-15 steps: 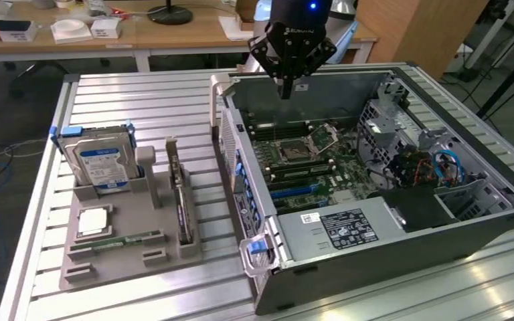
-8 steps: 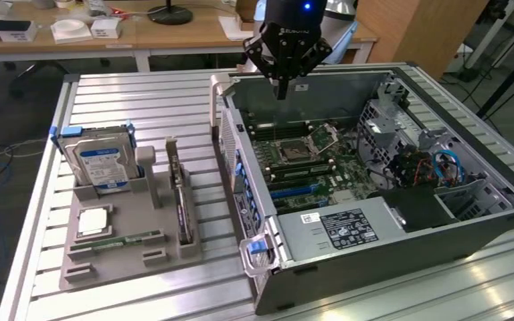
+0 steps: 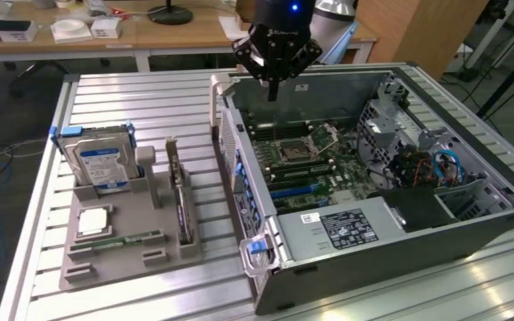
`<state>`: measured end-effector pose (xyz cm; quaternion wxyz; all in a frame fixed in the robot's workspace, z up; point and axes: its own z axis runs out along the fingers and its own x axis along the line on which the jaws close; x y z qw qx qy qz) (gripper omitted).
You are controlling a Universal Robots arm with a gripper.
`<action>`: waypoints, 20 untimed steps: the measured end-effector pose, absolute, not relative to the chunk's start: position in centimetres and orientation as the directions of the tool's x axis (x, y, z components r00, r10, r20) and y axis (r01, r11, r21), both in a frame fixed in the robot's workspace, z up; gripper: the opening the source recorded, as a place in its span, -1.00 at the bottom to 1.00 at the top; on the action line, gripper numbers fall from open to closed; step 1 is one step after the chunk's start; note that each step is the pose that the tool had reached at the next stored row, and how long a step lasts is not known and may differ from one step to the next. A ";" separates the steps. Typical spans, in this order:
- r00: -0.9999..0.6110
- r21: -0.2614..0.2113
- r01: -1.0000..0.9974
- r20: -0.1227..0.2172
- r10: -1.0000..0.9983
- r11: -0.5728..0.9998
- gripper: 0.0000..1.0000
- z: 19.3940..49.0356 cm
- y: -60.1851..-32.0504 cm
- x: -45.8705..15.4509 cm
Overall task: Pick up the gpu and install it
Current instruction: 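Reach for the gpu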
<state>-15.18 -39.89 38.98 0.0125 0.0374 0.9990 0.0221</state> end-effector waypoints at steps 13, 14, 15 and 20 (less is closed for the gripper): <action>-0.997 0.045 0.074 -0.023 0.075 0.996 -0.79 38.8 -39.9 -16.9; -0.997 0.045 0.074 -0.023 0.075 0.996 -0.79 38.8 -39.9 -17.2; -0.997 0.045 0.074 -0.023 0.075 0.996 -0.79 38.8 -39.9 -17.4; -0.997 0.045 0.074 -0.023 0.075 0.996 -0.79 38.8 -39.9 -18.0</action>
